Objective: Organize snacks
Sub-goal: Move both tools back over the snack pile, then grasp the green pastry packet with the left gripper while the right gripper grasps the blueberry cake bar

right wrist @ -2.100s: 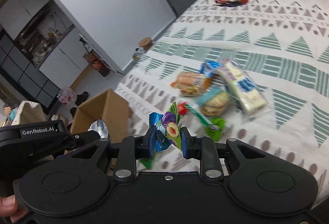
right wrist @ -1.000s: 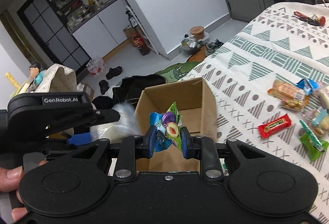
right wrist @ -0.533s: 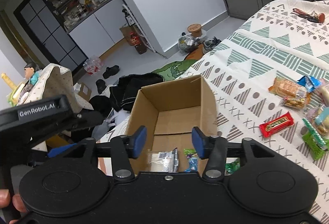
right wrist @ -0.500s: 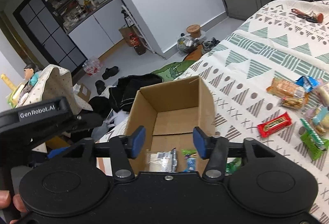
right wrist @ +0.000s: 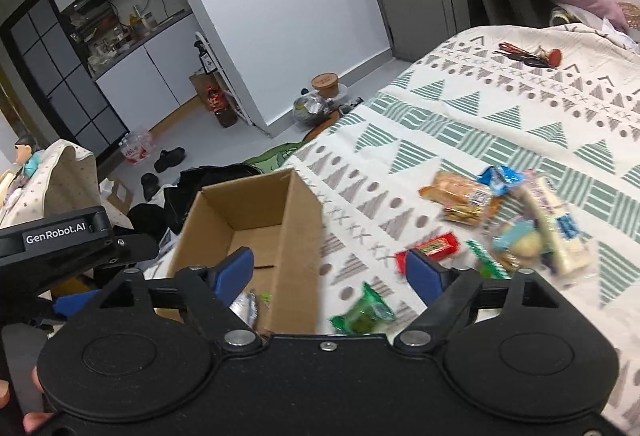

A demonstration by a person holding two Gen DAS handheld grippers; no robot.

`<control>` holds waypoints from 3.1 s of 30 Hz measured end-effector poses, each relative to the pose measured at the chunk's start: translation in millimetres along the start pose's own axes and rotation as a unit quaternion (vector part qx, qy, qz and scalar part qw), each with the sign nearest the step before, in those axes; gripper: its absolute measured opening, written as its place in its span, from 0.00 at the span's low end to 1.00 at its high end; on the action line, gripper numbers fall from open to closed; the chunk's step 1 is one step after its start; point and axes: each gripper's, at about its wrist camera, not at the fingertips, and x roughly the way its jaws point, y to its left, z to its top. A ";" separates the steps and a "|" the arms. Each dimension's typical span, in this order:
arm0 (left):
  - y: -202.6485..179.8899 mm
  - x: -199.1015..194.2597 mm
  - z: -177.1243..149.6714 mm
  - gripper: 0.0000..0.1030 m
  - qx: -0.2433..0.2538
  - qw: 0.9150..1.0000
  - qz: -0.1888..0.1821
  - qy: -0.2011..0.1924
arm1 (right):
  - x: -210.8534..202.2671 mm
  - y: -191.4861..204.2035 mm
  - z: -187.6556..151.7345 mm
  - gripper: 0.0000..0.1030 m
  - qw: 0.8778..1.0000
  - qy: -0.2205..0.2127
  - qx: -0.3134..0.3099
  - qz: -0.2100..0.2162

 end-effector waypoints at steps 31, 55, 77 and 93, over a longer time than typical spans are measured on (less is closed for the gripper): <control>-102.2 2.5 -77.7 0.82 0.100 0.994 -0.029 0.016 | -49.9 -152.8 5.4 0.96 0.998 -0.030 0.051 -0.033; -127.7 95.1 -104.8 0.53 0.146 0.986 0.028 0.071 | 15.4 -196.9 8.9 0.75 0.993 0.025 0.101 -0.049; -133.3 157.9 -121.0 0.53 0.192 0.976 0.065 0.075 | 89.4 -210.9 17.1 0.75 0.992 0.081 0.054 -0.078; -125.0 143.0 -119.8 0.31 0.152 0.984 0.006 0.092 | 88.8 -216.1 9.2 0.31 0.989 0.101 0.067 -0.088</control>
